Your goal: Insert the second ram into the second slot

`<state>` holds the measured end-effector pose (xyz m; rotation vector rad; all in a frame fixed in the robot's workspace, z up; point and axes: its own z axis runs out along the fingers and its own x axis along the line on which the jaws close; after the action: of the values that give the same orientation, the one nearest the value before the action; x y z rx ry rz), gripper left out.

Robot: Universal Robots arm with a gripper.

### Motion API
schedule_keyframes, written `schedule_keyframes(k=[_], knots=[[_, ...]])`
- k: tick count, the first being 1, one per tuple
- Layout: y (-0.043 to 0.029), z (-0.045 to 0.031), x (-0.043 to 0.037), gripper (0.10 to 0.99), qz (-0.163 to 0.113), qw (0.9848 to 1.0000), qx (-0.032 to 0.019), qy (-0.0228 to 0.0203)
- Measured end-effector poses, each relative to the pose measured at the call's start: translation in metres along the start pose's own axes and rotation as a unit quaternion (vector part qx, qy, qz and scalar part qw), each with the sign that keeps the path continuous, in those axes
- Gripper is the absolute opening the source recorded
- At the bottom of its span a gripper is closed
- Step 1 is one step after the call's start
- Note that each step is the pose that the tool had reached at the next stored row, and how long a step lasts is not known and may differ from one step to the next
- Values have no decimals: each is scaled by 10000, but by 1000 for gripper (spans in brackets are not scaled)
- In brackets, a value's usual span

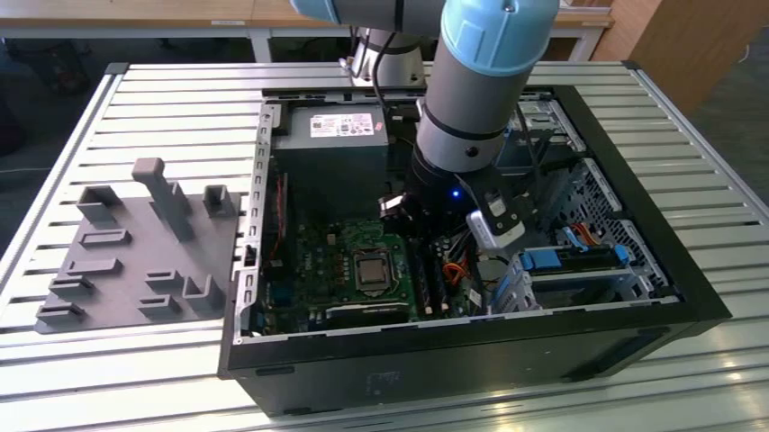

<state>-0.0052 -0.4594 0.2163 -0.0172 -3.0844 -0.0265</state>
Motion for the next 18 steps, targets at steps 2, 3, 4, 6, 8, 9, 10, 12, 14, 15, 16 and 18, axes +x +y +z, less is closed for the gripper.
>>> schedule_keyframes(k=[2, 3, 4, 6, 8, 9, 10, 12, 14, 15, 16, 18], knots=[[-1, 13, -2, 118, 0, 10000, 4, 1], [-2, 16, -3, 118, 0, 10000, 4, 1], [-1, 17, -4, 118, 0, 10000, 3, 1], [-1, 20, -4, 118, 0, 10000, 0, 0], [0, 10, -4, 118, 0, 10000, -5, -2], [2, -2, -4, 118, -1, 10000, -14, -4], [6, -22, -4, 118, -2, 10000, -25, -6], [1, -98, 2, 118, 0, 10000, -5, 0], [3, -139, 5, 118, -1, 10000, -7, -1], [3, -149, 5, 118, -1, 10000, -6, -1], [3, -157, 6, 118, -1, 10000, -6, -1], [3, -171, 7, 118, -1, 10000, -6, -1]])
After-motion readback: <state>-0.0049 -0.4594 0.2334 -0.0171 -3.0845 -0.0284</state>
